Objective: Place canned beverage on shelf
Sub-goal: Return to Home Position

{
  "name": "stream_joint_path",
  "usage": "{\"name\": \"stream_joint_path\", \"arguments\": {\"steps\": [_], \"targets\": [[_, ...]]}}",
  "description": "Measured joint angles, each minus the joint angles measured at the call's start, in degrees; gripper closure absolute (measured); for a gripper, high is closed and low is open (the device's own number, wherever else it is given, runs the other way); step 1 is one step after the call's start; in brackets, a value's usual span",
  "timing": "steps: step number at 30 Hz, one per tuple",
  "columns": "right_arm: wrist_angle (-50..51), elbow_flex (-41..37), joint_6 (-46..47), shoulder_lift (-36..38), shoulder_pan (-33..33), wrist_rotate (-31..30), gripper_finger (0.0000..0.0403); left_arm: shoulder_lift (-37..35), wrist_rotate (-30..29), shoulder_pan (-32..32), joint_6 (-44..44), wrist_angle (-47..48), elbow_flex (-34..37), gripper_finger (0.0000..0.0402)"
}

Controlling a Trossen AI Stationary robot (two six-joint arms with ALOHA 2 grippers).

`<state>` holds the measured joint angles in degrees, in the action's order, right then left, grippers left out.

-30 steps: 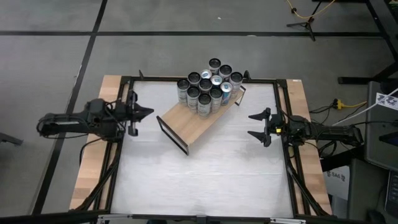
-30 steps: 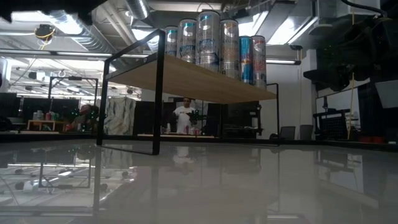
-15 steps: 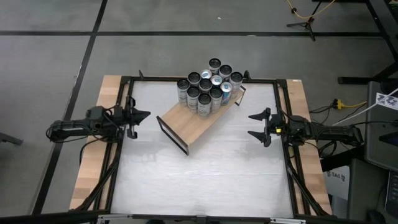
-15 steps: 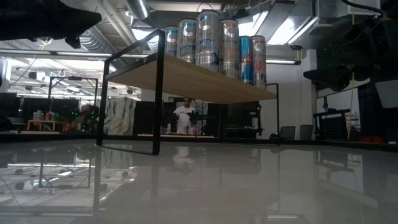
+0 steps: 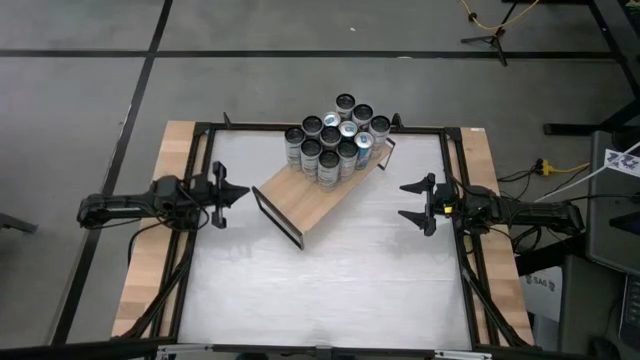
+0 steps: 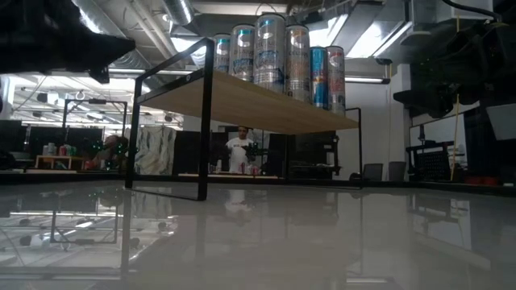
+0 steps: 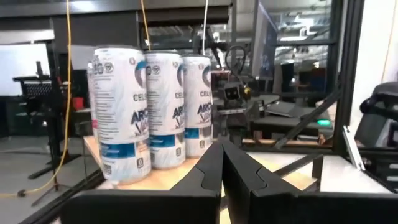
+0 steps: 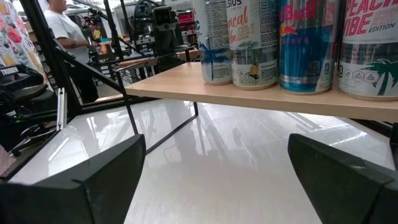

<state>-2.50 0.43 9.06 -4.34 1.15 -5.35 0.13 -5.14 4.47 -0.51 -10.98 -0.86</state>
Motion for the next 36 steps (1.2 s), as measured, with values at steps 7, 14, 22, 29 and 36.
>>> {"name": "stream_joint_path", "arguments": {"steps": [7,14,22,29,36], "targets": [[0.0,0.0,0.0,0.0,0.0,0.0,0.0015,0.0,1.0,0.0,-0.2,0.2,0.5,0.0401],[0.0,0.0,0.0,0.0,0.0,0.0,0.0015,0.0,5.8,0.0,-1.6,5.8,0.5,0.0401],[0.0,0.0,0.0,0.0,0.0,0.0,0.0015,0.6,6.2,0.0,-1.4,10.2,0.4,0.0401],[0.0,0.0,0.0,0.0,0.0,0.0,0.0015,1.5,5.0,0.0,-1.5,10.4,0.4,0.0401],[0.0,0.0,0.0,0.0,0.0,0.0,0.0015,1.5,4.2,0.0,-1.5,10.4,0.4,0.0401]]}}
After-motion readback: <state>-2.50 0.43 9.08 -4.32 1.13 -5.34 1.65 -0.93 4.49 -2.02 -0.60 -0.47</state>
